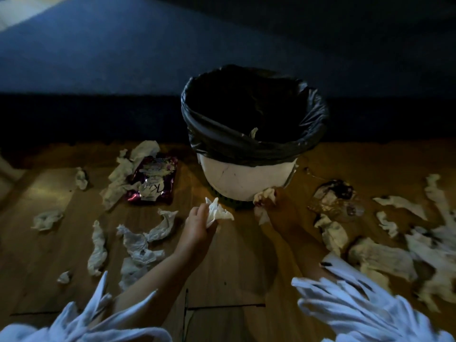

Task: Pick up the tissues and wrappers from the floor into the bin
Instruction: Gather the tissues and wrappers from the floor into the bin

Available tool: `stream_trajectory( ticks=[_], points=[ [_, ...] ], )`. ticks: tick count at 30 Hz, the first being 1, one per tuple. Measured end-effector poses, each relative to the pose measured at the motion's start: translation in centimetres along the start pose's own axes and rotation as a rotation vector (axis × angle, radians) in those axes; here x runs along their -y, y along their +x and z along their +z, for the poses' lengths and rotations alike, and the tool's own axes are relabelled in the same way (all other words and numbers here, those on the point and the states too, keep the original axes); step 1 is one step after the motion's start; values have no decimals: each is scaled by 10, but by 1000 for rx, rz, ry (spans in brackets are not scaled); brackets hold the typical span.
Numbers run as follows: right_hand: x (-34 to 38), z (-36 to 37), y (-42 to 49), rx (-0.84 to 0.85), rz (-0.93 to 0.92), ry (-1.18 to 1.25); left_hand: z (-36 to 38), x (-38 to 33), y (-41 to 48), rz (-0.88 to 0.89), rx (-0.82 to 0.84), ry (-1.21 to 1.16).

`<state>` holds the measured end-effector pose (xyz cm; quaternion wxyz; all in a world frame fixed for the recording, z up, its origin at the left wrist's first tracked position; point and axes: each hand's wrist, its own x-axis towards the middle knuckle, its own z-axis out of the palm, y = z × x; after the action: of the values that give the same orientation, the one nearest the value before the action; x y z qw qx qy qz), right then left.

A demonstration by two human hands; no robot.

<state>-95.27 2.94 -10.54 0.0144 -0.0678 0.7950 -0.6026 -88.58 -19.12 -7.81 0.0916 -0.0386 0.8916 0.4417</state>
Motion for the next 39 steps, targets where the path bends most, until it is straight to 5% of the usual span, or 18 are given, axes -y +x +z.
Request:
stream_trajectory(
  ticks=[1,4,7,14,24,29,39],
  points=[
    [11,0,-12,61,144,-112,-4,-6,-5,6,20,-28],
    [41,5,-42,-182,416,-344,-16,-33,-15,66,26,6],
    [79,-3,-56,-187,260,-432,-29,-61,-23,29,43,-124],
    [199,-36,-18,-305,-12,-10,-68,-133,-10,160,72,-399],
    [218,-50,108,-402,216,292,-96,-223,90,-51,-180,-427],
    [209,-43,113,-300,376,312,-104,-232,99,-104,35,-468],
    [228,11,37,-365,79,160,-129,-181,28,-1,101,-588]
  ],
)
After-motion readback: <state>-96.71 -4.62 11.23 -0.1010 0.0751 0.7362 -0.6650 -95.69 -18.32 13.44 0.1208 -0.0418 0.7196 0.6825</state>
